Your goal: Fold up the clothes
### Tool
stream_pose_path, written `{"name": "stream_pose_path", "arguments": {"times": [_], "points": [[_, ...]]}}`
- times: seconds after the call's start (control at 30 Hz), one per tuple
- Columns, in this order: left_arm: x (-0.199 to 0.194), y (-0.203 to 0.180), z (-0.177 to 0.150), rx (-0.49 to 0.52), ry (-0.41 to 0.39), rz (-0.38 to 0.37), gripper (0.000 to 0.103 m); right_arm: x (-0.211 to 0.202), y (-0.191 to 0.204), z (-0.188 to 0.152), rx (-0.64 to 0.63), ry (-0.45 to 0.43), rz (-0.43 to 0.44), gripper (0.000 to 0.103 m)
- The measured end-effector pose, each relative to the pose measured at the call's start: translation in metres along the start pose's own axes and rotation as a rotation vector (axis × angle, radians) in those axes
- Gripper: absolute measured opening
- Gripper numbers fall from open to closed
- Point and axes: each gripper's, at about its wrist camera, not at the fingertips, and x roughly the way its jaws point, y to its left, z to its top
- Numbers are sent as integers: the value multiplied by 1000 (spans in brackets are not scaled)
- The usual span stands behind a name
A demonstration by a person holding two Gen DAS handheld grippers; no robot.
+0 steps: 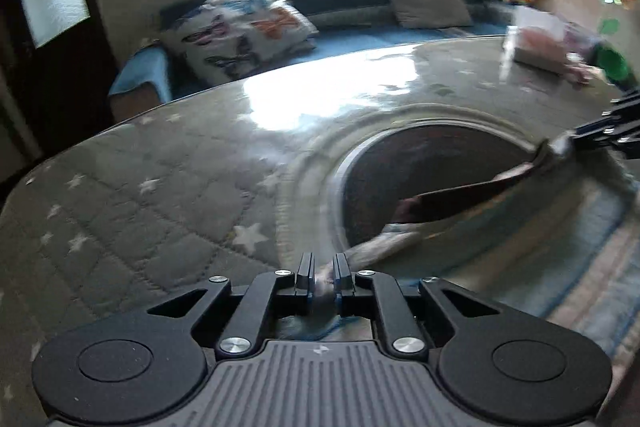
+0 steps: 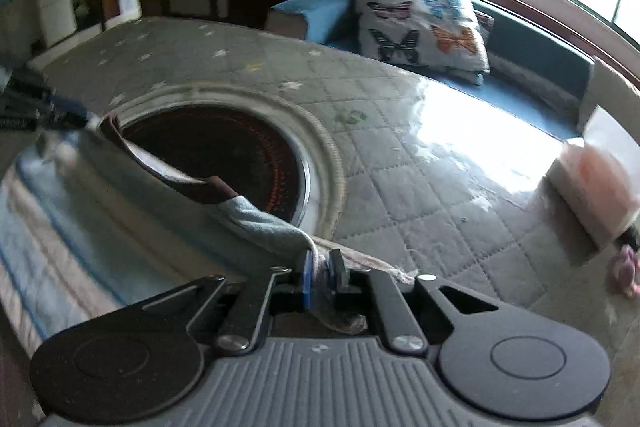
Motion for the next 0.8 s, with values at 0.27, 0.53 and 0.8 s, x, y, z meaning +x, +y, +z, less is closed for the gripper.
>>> {"name": "stream_pose_path", "arguments": {"times": [0.27, 0.53, 0.8], "points": [[0, -7, 8, -52, 4, -8, 25, -26, 1, 6, 60, -93, -1, 15], [1, -41, 22, -40, 5, -115, 25, 1, 32, 8, 52, -32, 116, 15], [44, -45, 21, -87, 89, -124, 25, 29, 40, 11, 94, -4, 118, 15]]}}
